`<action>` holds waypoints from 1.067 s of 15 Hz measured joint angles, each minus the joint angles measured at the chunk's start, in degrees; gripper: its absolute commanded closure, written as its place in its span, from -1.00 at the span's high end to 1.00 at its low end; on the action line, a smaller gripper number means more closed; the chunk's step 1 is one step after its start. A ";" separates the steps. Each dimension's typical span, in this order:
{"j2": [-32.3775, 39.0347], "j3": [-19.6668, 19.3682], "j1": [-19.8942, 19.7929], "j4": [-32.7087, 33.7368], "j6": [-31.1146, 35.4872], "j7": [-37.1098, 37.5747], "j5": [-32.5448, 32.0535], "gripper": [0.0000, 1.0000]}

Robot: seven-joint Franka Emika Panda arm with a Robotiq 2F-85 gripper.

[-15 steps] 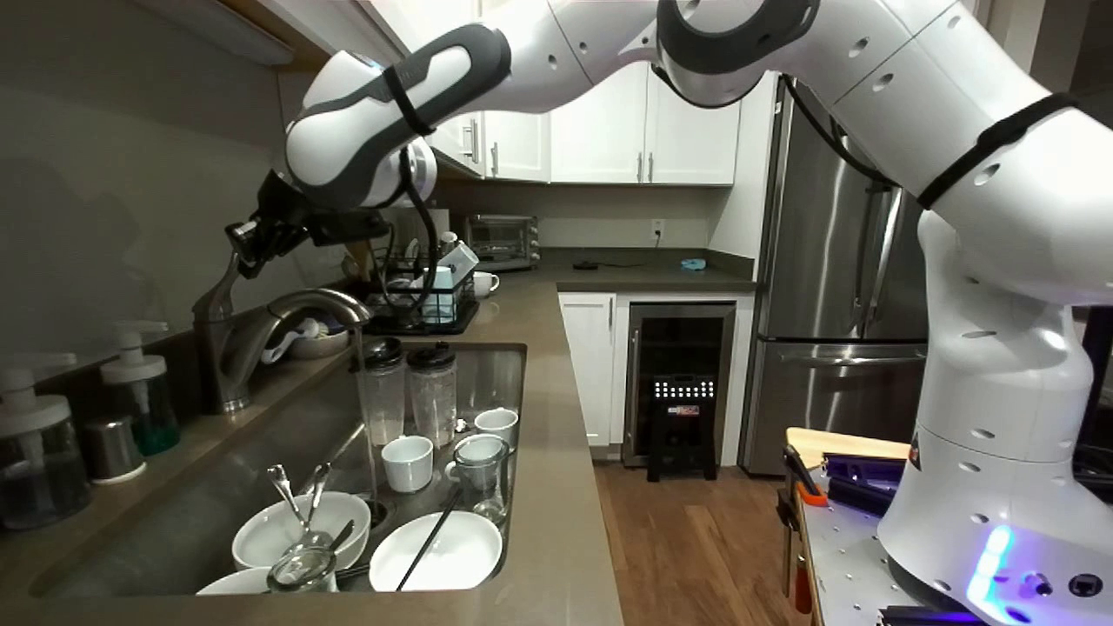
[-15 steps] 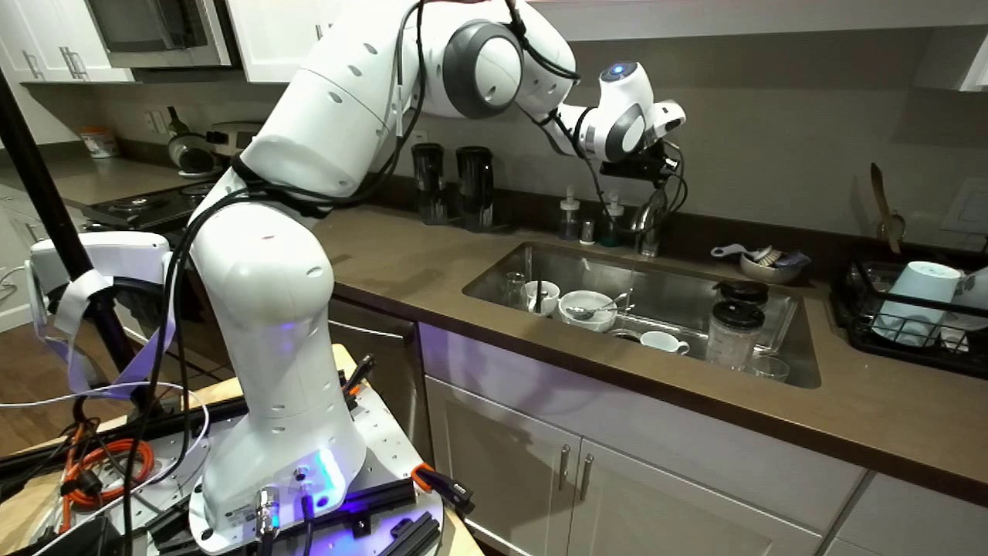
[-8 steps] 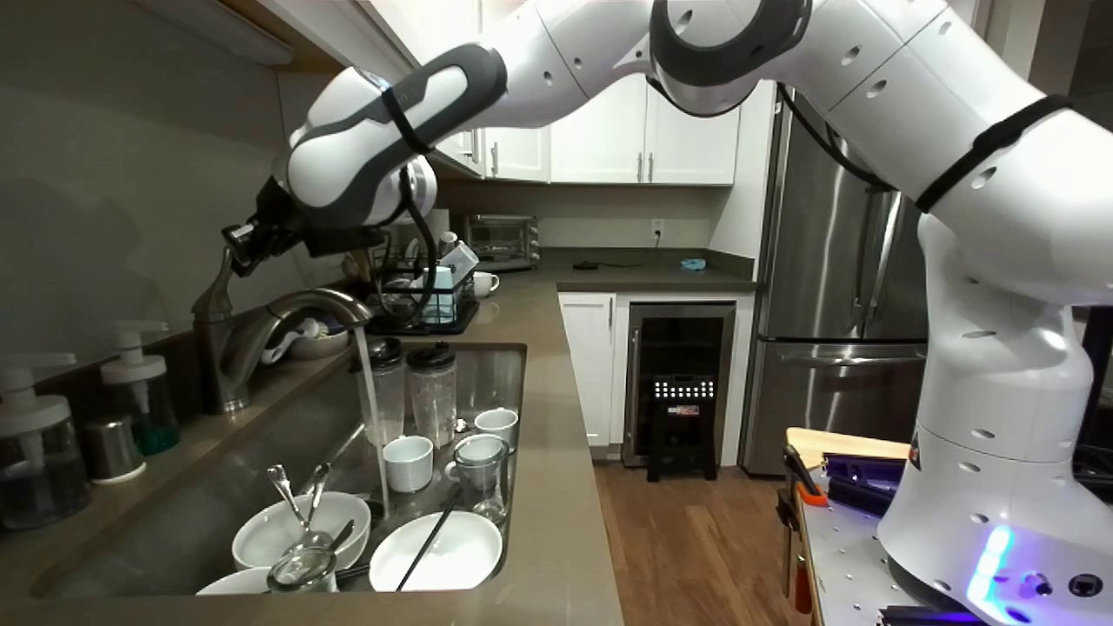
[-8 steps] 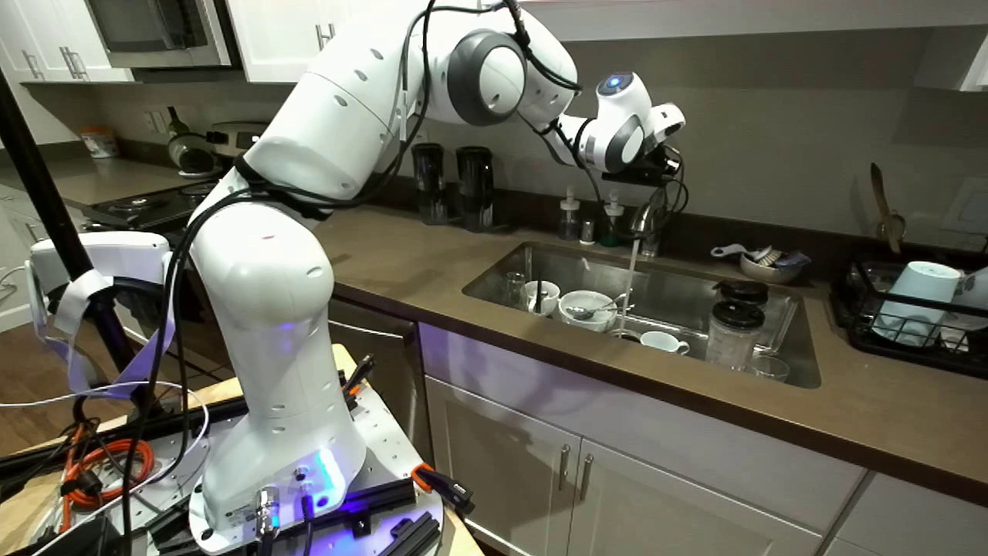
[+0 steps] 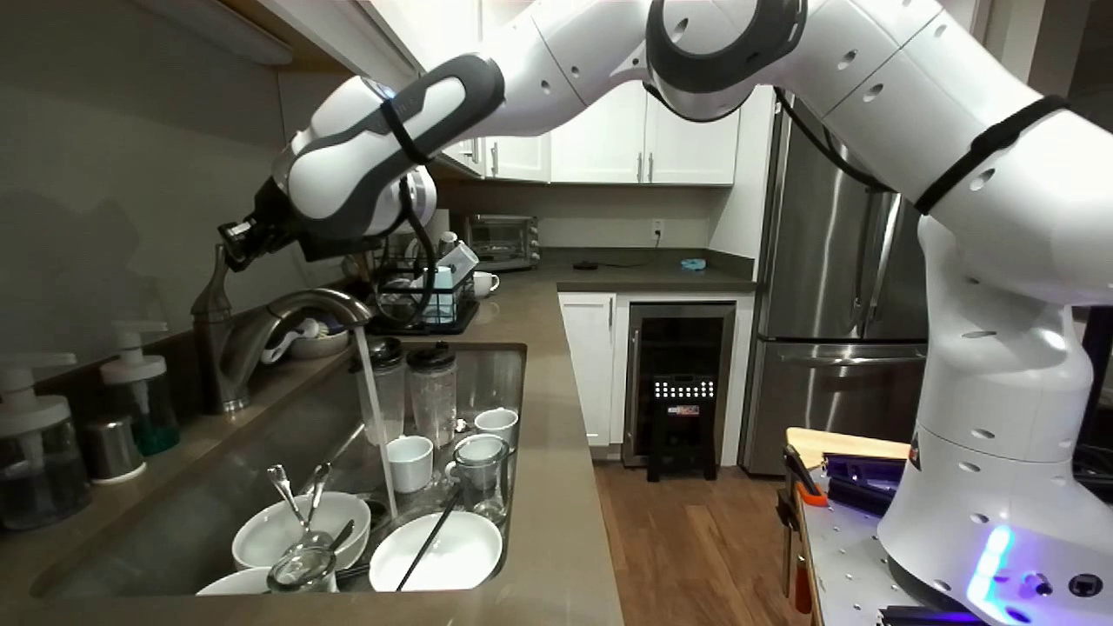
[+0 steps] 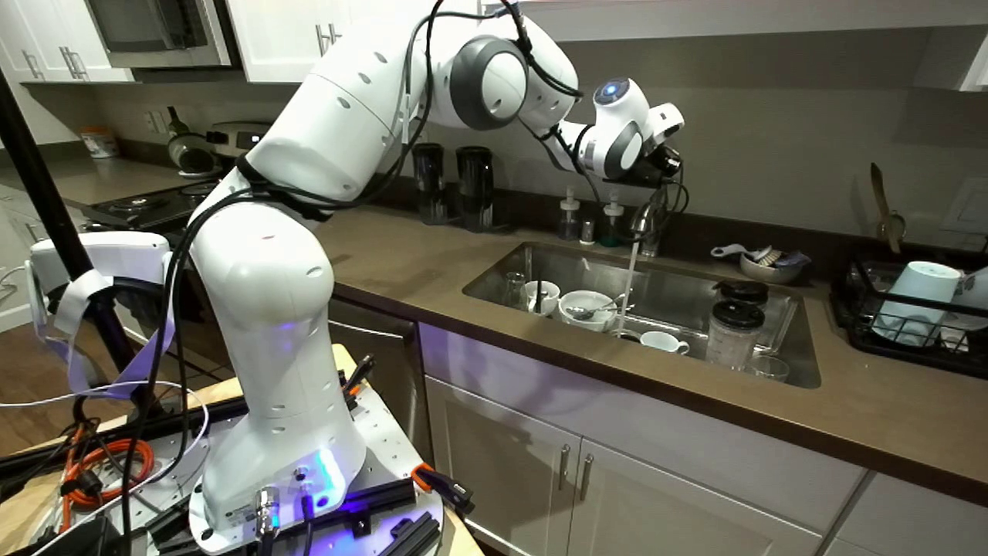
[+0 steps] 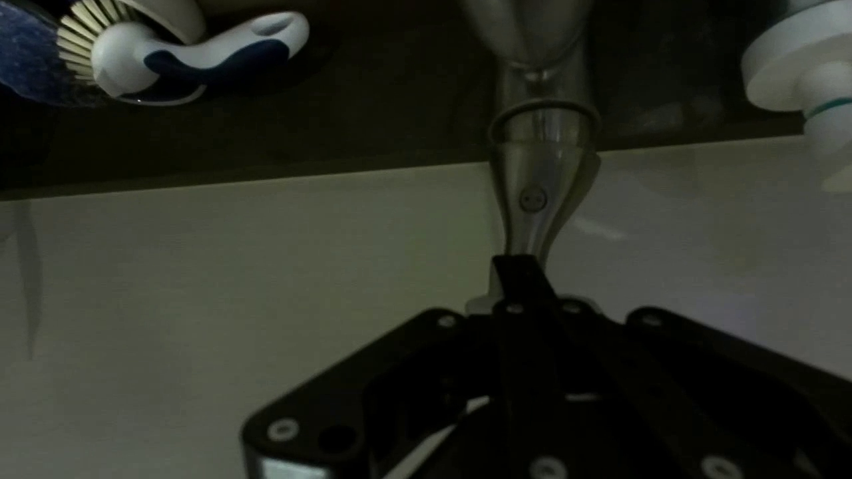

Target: Push the faucet handle up

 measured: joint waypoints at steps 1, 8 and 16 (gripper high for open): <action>0.00 0.00 0.00 0.02 0.76 0.06 0.00 -1.00; 0.01 -0.04 -0.02 0.04 1.40 0.18 0.01 -1.00; -2.21 -2.50 0.11 -0.36 1.20 1.26 0.01 -1.00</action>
